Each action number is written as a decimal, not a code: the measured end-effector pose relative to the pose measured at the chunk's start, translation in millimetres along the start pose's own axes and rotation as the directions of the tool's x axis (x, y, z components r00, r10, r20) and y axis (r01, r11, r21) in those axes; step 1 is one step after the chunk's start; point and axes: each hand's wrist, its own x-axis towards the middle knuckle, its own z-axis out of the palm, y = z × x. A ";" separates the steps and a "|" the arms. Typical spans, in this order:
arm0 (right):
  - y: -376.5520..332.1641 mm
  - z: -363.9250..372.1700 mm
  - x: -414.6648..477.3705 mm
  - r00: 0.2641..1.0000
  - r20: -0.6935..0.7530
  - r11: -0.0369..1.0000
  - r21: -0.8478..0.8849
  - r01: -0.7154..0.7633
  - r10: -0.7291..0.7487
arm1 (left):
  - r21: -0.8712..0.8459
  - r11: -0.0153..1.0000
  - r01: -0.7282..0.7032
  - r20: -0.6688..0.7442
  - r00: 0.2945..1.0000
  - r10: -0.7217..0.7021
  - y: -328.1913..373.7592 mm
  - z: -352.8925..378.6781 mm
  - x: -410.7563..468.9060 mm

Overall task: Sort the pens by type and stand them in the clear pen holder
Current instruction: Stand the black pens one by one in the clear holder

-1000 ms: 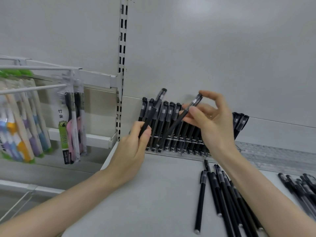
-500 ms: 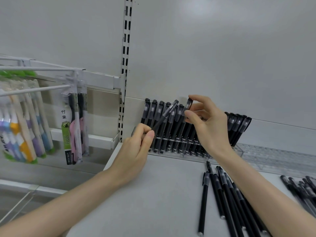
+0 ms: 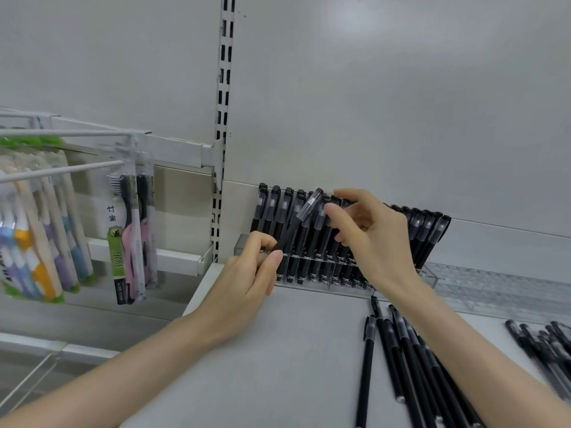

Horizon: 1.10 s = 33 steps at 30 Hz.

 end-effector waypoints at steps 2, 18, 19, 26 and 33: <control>-6.0 1.5 -5.4 0.998 0.052 0.981 0.189 -0.048 0.039 | -0.004 1.000 -0.019 0.038 0.999 0.019 1.7 0.3 -0.7; -10.0 -25.1 3.6 0.993 -0.112 0.947 0.321 0.003 0.035 | 0.441 0.897 0.037 -0.334 0.934 0.126 -13.7 -9.8 7.4; -9.5 -27.2 5.8 0.988 -0.150 0.948 0.318 0.020 0.030 | 0.446 0.886 0.125 -0.341 0.939 0.039 -13.8 -11.3 8.6; 0.7 -16.1 8.0 0.983 -0.183 0.963 0.265 0.042 0.007 | 0.367 0.847 0.384 -0.243 0.919 -0.311 -24.9 -10.3 13.1; 12.6 -4.9 3.6 0.998 -0.062 0.987 0.158 0.002 0.007 | 0.359 0.835 0.418 -0.262 0.903 -0.340 -26.1 -9.4 19.4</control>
